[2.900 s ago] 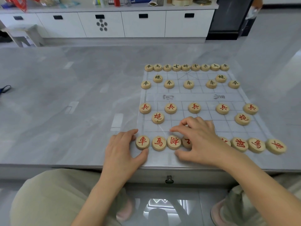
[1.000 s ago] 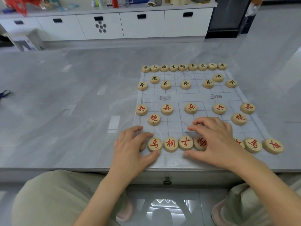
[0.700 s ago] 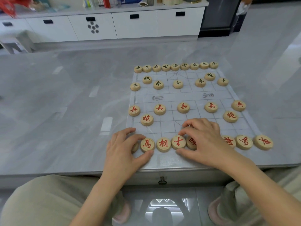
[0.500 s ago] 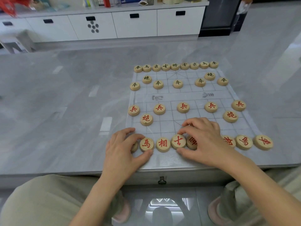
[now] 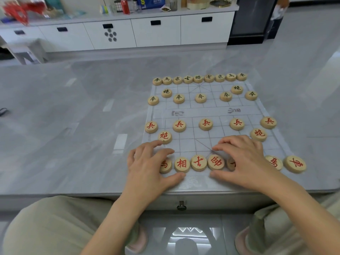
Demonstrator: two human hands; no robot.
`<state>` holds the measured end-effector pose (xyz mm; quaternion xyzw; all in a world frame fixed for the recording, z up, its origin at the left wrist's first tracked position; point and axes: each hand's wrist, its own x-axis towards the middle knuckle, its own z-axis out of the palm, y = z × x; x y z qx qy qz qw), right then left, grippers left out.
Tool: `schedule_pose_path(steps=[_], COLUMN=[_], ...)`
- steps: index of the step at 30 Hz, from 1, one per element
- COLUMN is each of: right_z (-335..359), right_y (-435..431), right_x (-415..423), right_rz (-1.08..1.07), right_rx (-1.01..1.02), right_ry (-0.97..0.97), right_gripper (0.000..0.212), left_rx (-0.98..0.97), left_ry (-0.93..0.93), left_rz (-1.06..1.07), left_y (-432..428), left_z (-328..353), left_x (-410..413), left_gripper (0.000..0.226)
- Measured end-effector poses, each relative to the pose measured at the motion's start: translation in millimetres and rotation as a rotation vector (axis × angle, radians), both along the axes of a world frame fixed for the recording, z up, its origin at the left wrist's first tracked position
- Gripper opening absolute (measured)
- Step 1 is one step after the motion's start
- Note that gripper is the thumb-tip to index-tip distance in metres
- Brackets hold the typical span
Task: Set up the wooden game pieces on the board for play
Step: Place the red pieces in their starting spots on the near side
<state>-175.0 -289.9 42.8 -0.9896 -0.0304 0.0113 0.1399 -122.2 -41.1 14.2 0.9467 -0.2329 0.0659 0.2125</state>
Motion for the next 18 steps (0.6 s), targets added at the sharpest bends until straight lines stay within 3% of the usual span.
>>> schedule_pose_path(steps=[8,14,18], right_z=[0.2,-2.2,-2.4], right_y=[-6.7,-7.4,-9.6], right_x=[-6.9,-1.3,-1.2], right_rz=[0.01,0.026,0.05], right_rx=[-0.028,-0.032,-0.017], right_ry=[0.022,0.018,0.029], right_gripper=[0.08,0.066,0.07], left_rx=[0.072,0.068,0.073], left_ry=[0.052,0.046,0.033], left_rz=[0.001,0.022,0.033], left_y=[-10.5,-12.0,-13.1], left_z=[3.6,2.5,2.6], left_x=[0.9,-1.0,-1.8], left_gripper=[0.057,0.055,0.057])
